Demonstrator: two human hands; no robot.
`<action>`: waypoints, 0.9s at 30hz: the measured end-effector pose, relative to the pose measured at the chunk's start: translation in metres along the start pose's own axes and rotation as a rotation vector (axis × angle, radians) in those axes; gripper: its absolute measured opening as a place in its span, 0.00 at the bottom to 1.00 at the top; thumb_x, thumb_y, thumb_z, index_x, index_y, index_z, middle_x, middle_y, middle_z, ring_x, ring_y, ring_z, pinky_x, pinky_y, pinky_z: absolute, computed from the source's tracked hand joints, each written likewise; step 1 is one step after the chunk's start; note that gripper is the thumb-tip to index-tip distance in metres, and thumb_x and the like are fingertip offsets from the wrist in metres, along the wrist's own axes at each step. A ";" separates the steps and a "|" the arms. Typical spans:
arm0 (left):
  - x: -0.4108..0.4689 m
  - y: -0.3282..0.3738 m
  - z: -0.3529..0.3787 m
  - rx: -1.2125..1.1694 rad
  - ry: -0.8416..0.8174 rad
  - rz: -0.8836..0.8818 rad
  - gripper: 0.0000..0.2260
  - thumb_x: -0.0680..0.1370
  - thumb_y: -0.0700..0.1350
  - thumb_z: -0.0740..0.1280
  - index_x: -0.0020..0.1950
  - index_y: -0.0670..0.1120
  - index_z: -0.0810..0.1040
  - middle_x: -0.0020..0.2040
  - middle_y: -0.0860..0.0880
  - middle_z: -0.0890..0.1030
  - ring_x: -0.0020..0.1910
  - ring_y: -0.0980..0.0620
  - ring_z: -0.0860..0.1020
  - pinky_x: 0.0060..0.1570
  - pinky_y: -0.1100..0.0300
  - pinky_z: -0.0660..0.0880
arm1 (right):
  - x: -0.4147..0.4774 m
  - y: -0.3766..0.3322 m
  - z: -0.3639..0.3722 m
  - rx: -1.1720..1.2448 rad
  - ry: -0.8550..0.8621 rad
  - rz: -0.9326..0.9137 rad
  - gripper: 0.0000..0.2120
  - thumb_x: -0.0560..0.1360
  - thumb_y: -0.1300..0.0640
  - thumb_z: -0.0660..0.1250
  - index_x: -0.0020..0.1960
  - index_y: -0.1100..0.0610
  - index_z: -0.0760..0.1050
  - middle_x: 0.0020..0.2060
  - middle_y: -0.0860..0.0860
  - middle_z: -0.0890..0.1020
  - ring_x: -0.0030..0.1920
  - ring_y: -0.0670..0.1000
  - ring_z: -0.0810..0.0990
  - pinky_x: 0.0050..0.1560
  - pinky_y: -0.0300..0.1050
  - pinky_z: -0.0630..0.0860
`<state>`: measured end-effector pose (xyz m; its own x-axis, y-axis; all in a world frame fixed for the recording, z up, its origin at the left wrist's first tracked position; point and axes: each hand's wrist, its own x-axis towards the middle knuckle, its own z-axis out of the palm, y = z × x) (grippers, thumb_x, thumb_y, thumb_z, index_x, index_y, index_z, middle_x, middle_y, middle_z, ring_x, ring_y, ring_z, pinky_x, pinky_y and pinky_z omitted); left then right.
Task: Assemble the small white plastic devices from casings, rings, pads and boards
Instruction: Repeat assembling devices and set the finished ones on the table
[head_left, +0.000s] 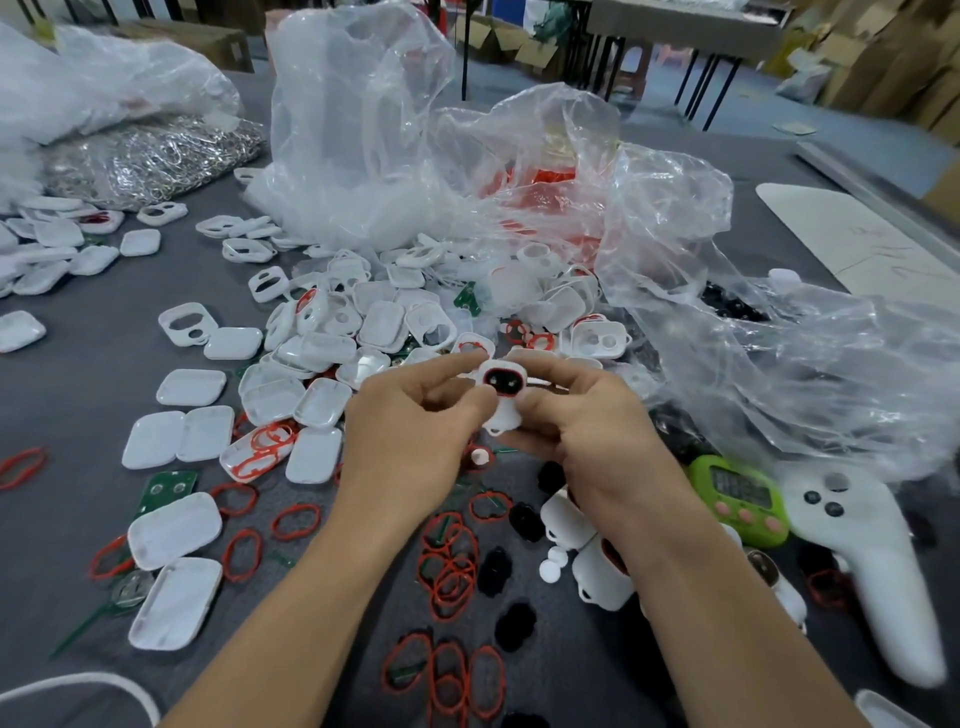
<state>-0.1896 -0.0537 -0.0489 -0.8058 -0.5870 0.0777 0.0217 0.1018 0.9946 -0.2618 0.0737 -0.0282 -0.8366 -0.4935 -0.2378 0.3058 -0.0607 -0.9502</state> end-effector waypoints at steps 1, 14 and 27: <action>0.000 0.000 -0.001 -0.012 -0.013 -0.014 0.13 0.74 0.38 0.75 0.50 0.56 0.88 0.37 0.48 0.86 0.37 0.53 0.85 0.31 0.71 0.77 | -0.001 0.000 0.001 -0.029 -0.008 -0.010 0.17 0.79 0.72 0.64 0.47 0.54 0.85 0.40 0.51 0.88 0.39 0.47 0.87 0.36 0.38 0.81; 0.002 -0.001 0.002 -0.127 -0.037 -0.121 0.09 0.64 0.51 0.77 0.43 0.54 0.88 0.39 0.50 0.88 0.38 0.51 0.86 0.33 0.61 0.79 | -0.003 0.002 0.005 -0.124 0.125 -0.147 0.21 0.74 0.71 0.68 0.36 0.47 0.88 0.36 0.50 0.88 0.35 0.46 0.86 0.35 0.35 0.78; 0.002 -0.002 -0.001 -0.022 0.061 -0.114 0.09 0.65 0.56 0.80 0.38 0.53 0.88 0.33 0.49 0.86 0.31 0.50 0.83 0.33 0.52 0.83 | -0.003 0.008 0.006 -0.257 -0.065 -0.204 0.19 0.73 0.75 0.66 0.52 0.54 0.84 0.40 0.50 0.87 0.39 0.44 0.83 0.40 0.34 0.77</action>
<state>-0.1908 -0.0563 -0.0507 -0.7667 -0.6412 -0.0321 -0.0543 0.0150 0.9984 -0.2540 0.0696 -0.0335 -0.8353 -0.5489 -0.0321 0.0037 0.0528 -0.9986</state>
